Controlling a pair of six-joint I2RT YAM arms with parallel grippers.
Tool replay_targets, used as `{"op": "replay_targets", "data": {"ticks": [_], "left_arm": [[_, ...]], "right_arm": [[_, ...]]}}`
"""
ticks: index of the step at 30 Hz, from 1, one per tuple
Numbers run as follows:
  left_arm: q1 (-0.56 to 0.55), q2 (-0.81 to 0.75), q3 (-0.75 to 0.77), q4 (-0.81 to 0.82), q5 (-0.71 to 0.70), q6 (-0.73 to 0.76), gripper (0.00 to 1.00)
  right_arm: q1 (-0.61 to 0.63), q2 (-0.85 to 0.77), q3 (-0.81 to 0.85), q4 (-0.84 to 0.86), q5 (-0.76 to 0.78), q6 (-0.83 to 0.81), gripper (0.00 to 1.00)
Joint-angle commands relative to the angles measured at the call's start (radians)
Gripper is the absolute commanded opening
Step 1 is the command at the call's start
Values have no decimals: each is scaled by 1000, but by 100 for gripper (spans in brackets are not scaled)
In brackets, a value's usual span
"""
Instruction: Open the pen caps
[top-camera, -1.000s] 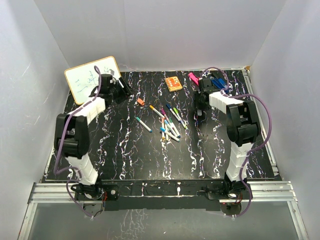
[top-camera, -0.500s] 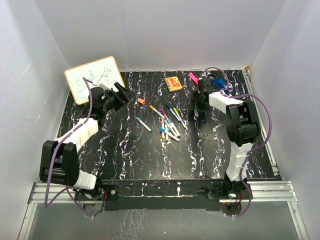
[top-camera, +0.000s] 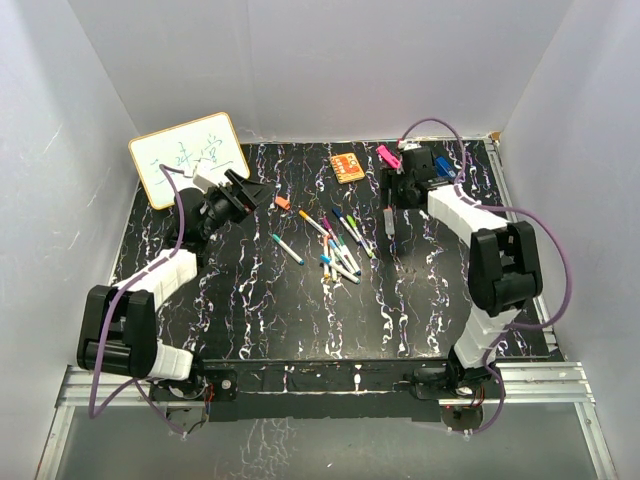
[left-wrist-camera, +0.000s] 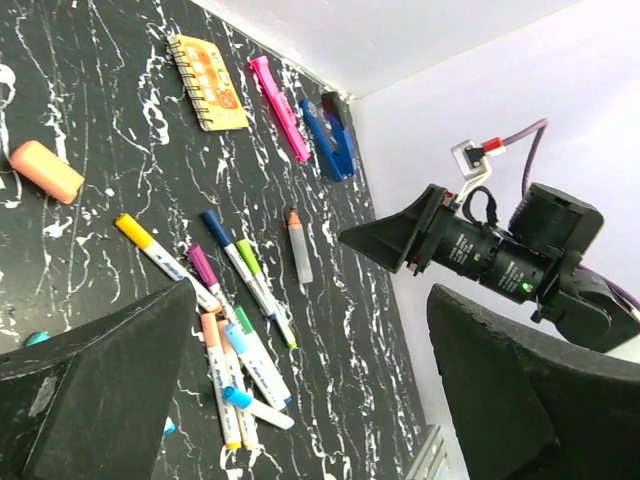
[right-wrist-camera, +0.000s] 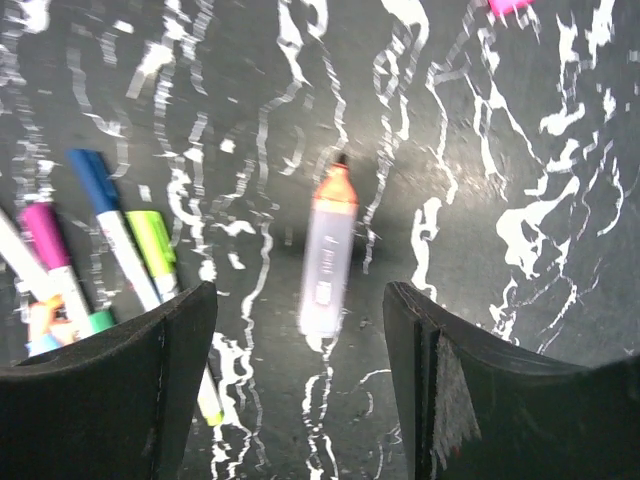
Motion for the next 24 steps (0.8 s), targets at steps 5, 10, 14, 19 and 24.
{"op": "replay_targets", "data": {"ticks": [5, 10, 14, 19, 24], "left_arm": [[1, -3, -1, 179, 105, -87, 98], [1, -40, -35, 168, 96, -87, 98], [1, -73, -51, 150, 92, -78, 98], [2, -68, -43, 129, 99, -67, 98], [1, -68, -50, 129, 95, -67, 98]], "right_arm": [[172, -66, 10, 6, 50, -70, 65], [205, -17, 28, 4, 68, -62, 59], [208, 35, 69, 8, 64, -60, 56], [213, 91, 118, -24, 62, -68, 54], [226, 82, 86, -49, 77, -70, 53]]}}
